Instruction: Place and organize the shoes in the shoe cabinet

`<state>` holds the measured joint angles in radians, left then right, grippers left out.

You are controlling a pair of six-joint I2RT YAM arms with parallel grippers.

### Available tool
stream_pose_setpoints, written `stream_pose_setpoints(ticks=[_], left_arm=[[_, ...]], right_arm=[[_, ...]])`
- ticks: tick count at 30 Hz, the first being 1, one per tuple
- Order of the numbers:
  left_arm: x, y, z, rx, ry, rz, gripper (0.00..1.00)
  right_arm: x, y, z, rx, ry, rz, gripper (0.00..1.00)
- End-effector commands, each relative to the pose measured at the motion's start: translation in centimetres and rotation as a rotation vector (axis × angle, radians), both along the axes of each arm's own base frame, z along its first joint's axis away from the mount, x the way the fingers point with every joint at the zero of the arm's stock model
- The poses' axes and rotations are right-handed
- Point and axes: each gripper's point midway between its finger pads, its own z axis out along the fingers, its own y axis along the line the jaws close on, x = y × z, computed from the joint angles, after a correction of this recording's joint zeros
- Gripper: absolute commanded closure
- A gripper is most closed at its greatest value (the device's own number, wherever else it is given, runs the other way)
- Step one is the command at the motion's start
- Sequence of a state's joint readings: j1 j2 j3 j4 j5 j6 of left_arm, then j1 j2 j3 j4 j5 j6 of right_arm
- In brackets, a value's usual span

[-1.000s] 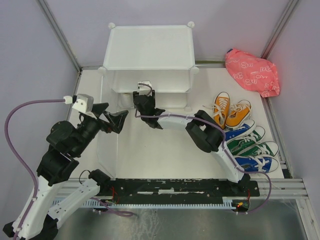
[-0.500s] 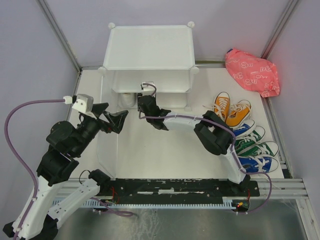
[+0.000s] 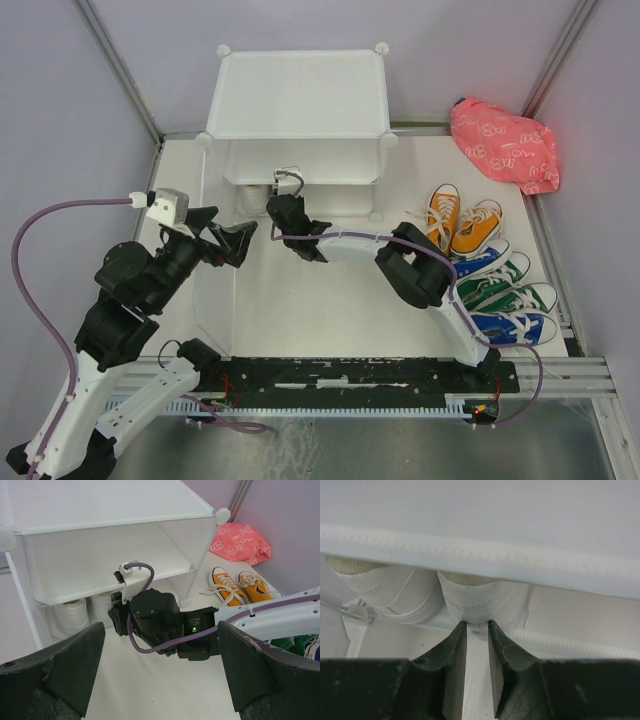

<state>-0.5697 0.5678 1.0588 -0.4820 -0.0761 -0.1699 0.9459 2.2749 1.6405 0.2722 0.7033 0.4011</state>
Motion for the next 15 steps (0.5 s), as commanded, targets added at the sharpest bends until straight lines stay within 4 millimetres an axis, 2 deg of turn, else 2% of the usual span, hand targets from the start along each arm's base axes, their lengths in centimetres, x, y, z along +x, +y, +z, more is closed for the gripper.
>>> stream_pose_setpoints(ticks=[1,5,9,12,15], left_arm=[[0.1,0.3,0.8,0.019,-0.043,0.007,0.01],[0.3,0.1,0.6,0.022,-0.037,0.005,0.01],[0.3,0.0,0.6,0.023,-0.035,0.002,0.01],[0.3,0.0,0.7,0.021,-0.037,0.002,0.01],[0.4,0.1,0.8,0.021,-0.037,0.006,0.01]], right_arm=[[2.7,-1.3,3.6,0.023,-0.103,-0.100,0.70],[3.4,-1.5,4.0,0.028,-0.114,-0.108,0.70],[3.6,-1.4,3.1,0.018,-0.101,-0.106,0.70],[3.1,-1.4,2.1,0.027,-0.074,-0.091,0.70],[1.8,-1.5,1.9,0.047,-0.034,-0.050,0.63]])
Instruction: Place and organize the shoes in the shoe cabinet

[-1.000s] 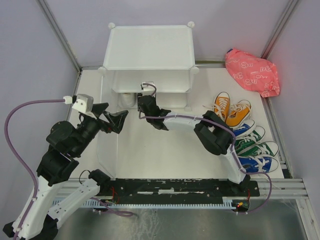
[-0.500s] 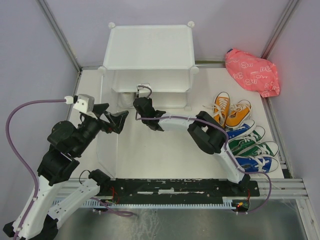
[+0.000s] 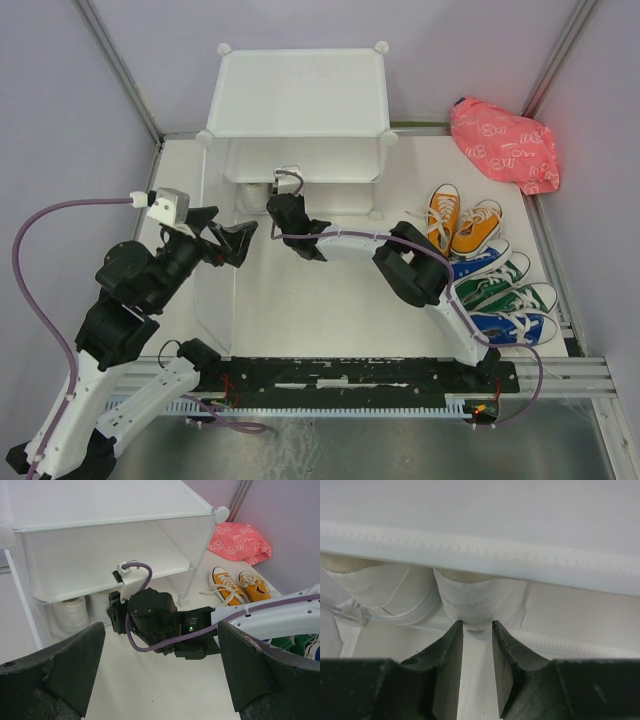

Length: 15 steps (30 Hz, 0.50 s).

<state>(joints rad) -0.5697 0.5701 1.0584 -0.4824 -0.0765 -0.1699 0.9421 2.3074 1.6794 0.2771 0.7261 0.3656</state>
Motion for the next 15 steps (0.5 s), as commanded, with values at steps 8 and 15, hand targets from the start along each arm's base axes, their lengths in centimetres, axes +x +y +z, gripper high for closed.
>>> stream_pose_setpoints(ticks=[8,15], left_arm=[[0.3,0.2,1.3,0.022,-0.040,0.009,0.01],[0.2,-0.2,0.3,0.028,-0.010,-0.012,0.01]], right_arm=[[-7.3,-4.6,2.8,-0.013,0.138,0.044,0.36],[-13.7,-17.5,4.2,-0.195,0.351,-0.117,0.17]])
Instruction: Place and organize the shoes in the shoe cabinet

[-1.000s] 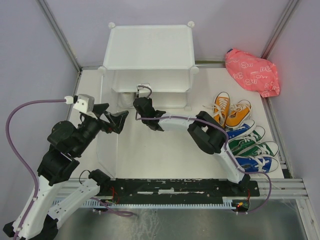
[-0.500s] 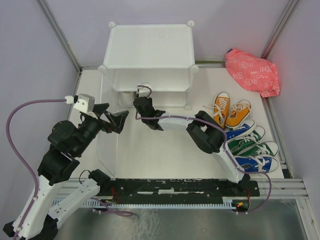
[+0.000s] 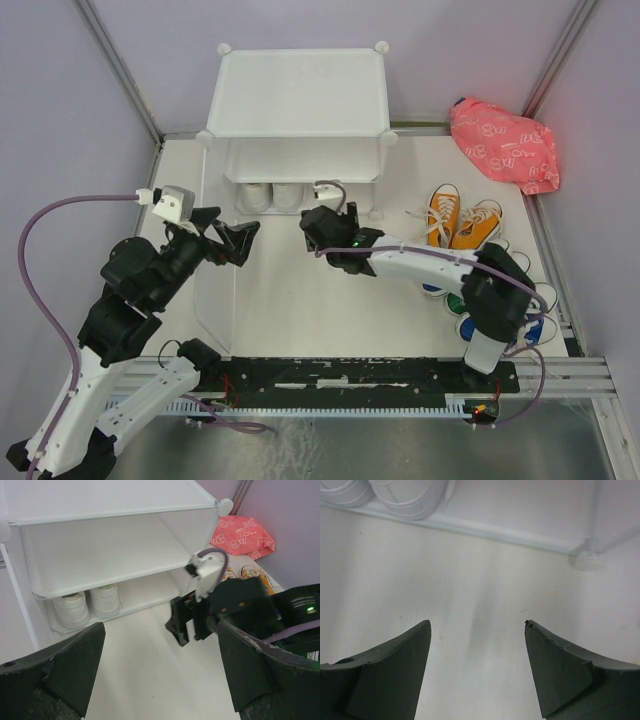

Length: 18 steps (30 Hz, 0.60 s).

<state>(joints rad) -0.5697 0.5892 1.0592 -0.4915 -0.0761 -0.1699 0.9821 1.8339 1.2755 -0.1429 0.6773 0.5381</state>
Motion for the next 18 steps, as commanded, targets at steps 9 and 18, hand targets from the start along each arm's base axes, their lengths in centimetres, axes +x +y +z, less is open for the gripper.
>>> stream_pose_setpoints(ticks=[9,18], left_arm=[[-1.0,-0.1,1.6,-0.010,-0.058,-0.040,0.01],[-1.5,-0.6,1.6,-0.035,-0.064,-0.075,0.01]], right_arm=[[-7.5,-26.2,6.5,-0.155,0.215,-0.504,0.11],[-13.7,-29.7,2.4,-0.084,0.532,-0.592,0.13]])
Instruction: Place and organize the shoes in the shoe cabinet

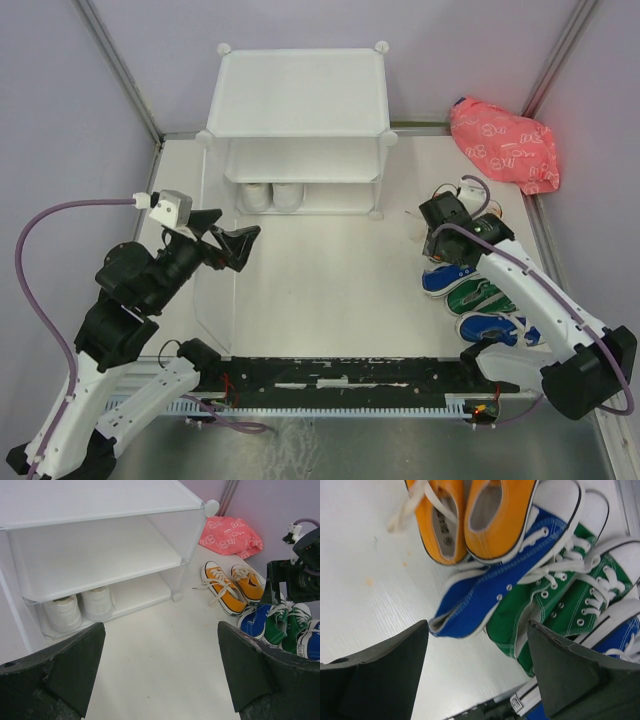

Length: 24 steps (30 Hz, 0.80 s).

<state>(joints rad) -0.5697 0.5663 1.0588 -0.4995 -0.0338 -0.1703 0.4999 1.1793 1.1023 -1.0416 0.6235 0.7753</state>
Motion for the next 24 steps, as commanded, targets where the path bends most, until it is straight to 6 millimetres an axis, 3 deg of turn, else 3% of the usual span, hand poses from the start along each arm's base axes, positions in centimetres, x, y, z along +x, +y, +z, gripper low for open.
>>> stream_pose_setpoints(ticks=[1,3,10,15,21,24], left_arm=[[-0.5,-0.3,1.2,-0.031,-0.053,-0.031,0.01],[-0.4,-0.5,0.7,-0.033,-0.048,-0.035,0.01],[-0.4,-1.2,0.0,-0.029,-0.027,-0.069,0.01],[-0.1,-1.6,-0.6,-0.019,-0.008,-0.078,0.01],[0.4,-2.1,-1.3,-0.004,0.014,-0.089,0.01],[0.6,-2.4,-1.6,0.004,0.024,-0.095,0.01]], right_arm=[[-5.0,-0.1,-4.2,0.049,0.230,-0.017,0.13],[-5.4,-0.7,-5.5,0.041,0.228,-0.050,0.14],[-2.1,0.3,-6.1,0.147,0.007,-0.123,0.21],[-1.1,0.4,-7.1,0.173,-0.060,-0.165,0.23],[-0.9,0.3,-10.7,0.157,-0.026,-0.214,0.24],[-1.0,0.5,-12.1,0.148,0.014,-0.205,0.30]])
